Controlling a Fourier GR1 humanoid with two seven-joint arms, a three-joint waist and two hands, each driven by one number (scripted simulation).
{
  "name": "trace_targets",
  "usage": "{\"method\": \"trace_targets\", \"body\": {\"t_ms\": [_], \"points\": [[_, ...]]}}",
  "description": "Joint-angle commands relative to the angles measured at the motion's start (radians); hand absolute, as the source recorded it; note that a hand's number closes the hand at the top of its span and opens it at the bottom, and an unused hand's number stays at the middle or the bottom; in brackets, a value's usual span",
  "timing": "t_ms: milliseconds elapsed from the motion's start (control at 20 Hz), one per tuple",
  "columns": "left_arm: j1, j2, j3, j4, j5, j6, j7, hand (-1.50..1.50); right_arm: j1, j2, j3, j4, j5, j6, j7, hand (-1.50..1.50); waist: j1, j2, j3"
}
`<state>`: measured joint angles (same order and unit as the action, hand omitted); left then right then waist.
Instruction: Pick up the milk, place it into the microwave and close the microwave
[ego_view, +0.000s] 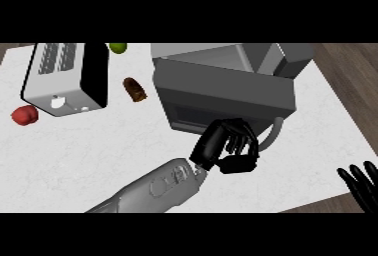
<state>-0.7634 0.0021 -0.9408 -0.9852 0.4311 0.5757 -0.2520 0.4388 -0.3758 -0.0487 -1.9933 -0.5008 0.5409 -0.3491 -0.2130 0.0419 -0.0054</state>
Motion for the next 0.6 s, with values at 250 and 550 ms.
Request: {"method": "trace_targets", "body": {"t_ms": [250,550], "points": [[-0.143,-0.002,0.078,0.117,0.154,0.012,-0.044,1.50,-0.006,-0.036,-0.013,-0.056,-0.048,-0.017,0.068,-1.50,-0.033,0.013,0.001],[-0.199,-0.002,0.125,0.194,0.238,-0.015,-0.084,1.50,-0.026,-0.045,-0.027,-0.074,-0.082,-0.031,0.090,-1.50,-0.052,0.025,0.001]]}}
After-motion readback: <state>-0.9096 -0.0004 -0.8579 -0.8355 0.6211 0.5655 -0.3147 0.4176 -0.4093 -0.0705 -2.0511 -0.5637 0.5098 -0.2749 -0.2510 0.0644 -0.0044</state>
